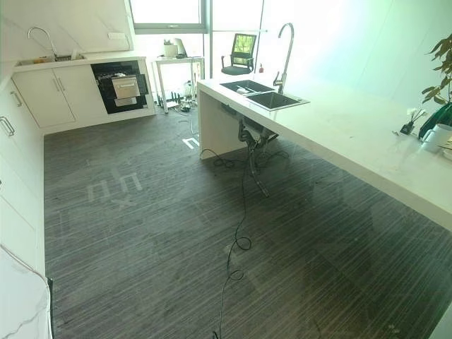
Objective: Place the dishes in the dishwasher.
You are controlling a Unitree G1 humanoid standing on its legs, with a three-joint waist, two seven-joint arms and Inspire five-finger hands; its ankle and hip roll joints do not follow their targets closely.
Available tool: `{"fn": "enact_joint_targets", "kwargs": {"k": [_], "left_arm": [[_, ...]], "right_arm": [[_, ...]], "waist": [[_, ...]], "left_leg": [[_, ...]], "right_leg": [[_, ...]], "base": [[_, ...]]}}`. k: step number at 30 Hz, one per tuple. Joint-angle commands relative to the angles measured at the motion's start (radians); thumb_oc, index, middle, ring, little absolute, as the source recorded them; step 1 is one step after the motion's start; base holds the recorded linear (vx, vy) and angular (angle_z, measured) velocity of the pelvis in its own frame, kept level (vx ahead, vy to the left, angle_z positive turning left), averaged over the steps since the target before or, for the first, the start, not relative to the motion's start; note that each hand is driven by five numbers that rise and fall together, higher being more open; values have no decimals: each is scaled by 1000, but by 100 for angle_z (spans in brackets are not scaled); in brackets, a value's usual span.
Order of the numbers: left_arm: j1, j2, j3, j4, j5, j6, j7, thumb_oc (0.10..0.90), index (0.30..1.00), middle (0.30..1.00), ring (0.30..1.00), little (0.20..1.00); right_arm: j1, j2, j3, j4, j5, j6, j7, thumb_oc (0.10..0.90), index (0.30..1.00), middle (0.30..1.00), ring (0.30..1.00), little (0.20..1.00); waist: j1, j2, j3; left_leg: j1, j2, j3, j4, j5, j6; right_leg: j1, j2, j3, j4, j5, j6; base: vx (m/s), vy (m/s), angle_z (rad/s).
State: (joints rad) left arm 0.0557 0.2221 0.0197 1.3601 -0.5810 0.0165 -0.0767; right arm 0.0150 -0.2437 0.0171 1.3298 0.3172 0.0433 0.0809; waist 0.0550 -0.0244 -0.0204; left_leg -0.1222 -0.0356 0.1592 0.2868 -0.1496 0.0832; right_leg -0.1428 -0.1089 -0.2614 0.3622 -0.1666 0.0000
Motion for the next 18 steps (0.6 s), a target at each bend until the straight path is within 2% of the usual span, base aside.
{"fn": "enact_joint_targets", "kwargs": {"k": [1, 18], "left_arm": [[-44, 25, 11, 1, 14, -5, -9, 800, 900, 900, 900, 900], [-56, 6, -4, 11, 41, -19, 14, 800, 900, 900, 900, 900]], "right_arm": [[-47, -14, 32, 29, -33, -23, 9, 800, 900, 900, 900, 900], [-54, -4, 55, 42, -41, -25, -2, 800, 900, 900, 900, 900]], "waist": [[-15, 12, 22], [-15, 6, 26]], "left_leg": [[36, 38, -9, 13, -55, -80], [31, 41, -11, 13, -53, -83]], "right_leg": [[66, -27, 7, -62, 35, 84], [58, -17, 13, -62, 34, 79]], "base": [[0, 0, 0], [-4, -5, 0]]}}
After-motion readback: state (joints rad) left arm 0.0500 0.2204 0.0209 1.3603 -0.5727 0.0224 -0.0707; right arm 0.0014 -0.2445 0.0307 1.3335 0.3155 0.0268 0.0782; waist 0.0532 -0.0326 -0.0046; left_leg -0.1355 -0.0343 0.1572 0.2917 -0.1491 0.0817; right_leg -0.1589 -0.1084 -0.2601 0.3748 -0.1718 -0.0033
